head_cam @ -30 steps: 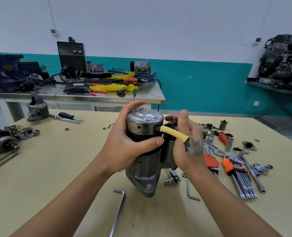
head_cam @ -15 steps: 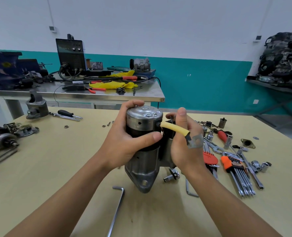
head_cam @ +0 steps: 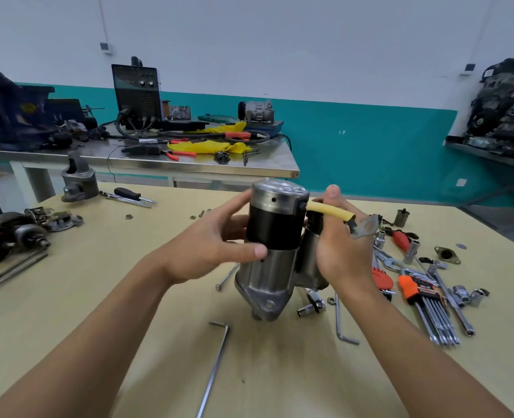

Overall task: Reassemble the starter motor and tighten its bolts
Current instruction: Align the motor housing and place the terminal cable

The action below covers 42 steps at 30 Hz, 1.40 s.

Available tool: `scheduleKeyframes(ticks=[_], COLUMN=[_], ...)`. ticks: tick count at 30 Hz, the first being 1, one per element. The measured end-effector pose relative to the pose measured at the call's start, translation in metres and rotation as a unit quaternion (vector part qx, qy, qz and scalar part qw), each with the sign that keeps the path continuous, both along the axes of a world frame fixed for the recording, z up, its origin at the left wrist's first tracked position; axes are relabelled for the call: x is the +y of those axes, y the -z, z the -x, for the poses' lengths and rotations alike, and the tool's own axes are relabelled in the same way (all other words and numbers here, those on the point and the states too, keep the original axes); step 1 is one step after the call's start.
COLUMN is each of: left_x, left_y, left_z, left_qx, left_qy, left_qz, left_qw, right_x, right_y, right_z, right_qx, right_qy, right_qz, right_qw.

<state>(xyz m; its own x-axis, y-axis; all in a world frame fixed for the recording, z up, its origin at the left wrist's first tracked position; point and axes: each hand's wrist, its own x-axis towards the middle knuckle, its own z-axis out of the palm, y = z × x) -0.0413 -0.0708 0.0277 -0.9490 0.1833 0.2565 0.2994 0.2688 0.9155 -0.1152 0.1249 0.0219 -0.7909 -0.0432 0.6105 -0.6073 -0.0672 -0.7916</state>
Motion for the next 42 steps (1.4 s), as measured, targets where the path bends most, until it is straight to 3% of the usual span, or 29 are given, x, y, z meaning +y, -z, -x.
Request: scheduleKeyframes(ticks=[4,10,13,15,17,19,21,24,29,32,36,39,42], left_x=[0.01,0.016,-0.003,-0.017,-0.023,-0.018,-0.011,-0.001,-0.001,0.0,-0.009,-0.02,-0.008], left_y=[0.008,0.015,0.01,0.017,0.03,0.036,0.034,0.032,0.036,0.032,0.015,-0.023,-0.076], left_z=[0.003,0.007,0.009,0.013,0.019,0.027,0.038,0.053,0.058,0.048,0.03,0.007,-0.018], left_qx=[0.008,-0.016,-0.019,-0.008,-0.036,-0.093,-0.124,-0.142,-0.144,-0.158,-0.176,-0.075,0.062], left_qy=[-0.021,-0.001,-0.095,-0.284,-0.388,-0.369,-0.348,-0.313,-0.261,-0.28,-0.305,-0.306,-0.224], left_qz=[-0.001,-0.085,-0.12,-0.037,0.179,0.313,0.359,0.481,0.537,0.469,0.22,0.014,-0.153], left_qw=[1.0,0.996,0.988,0.958,0.903,0.87,0.857,0.806,0.789,0.823,0.91,0.949,0.96], right_x=[0.001,-0.002,-0.001,-0.001,-0.001,-0.002,-0.002,-0.002,0.001,0.001,0.001,0.001,-0.001], right_y=[0.001,-0.001,-0.001,-0.001,-0.003,-0.004,-0.006,-0.006,-0.004,-0.004,-0.004,-0.005,-0.007], right_z=[0.003,0.002,0.002,0.001,-0.001,-0.003,-0.006,-0.007,-0.004,-0.004,-0.006,-0.009,-0.012], right_qx=[-0.013,-0.028,-0.019,-0.012,-0.005,0.004,0.005,0.001,-0.004,0.001,0.02,0.047,0.076], right_qy=[0.01,0.041,0.026,0.016,0.016,0.017,0.015,0.019,0.024,0.022,0.016,0.003,-0.008], right_qz=[-0.004,0.002,0.003,-0.003,-0.011,-0.017,-0.023,-0.035,-0.04,-0.041,-0.036,-0.035,-0.047], right_qw=[1.0,0.999,0.999,1.0,1.0,1.0,1.0,0.999,0.999,0.999,0.999,0.998,0.996])
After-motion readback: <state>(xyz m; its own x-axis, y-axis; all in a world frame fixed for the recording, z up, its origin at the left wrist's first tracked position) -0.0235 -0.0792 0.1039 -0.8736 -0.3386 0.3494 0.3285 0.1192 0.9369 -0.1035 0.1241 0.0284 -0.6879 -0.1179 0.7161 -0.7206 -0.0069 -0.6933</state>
